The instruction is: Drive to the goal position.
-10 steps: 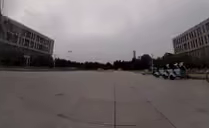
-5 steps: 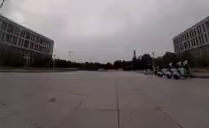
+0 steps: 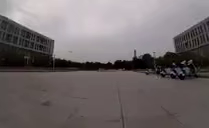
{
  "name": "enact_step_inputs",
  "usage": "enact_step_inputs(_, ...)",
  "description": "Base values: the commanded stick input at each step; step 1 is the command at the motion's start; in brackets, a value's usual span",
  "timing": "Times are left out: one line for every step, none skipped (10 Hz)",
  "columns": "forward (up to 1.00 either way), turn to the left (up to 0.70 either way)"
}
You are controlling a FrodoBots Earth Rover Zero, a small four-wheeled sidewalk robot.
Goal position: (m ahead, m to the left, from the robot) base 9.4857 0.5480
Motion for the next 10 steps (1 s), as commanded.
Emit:
enact_step_inputs(0.70,0.01)
enact_step_inputs(0.70,0.01)
enact_step_inputs(0.70,0.01)
enact_step_inputs(0.70,0.01)
enact_step_inputs(0.70,0.01)
enact_step_inputs(0.70,0.01)
enact_step_inputs(0.70,0.01)
enact_step_inputs(0.70,0.01)
enact_step_inputs(0.70,0.01)
enact_step_inputs(0.70,0.01)
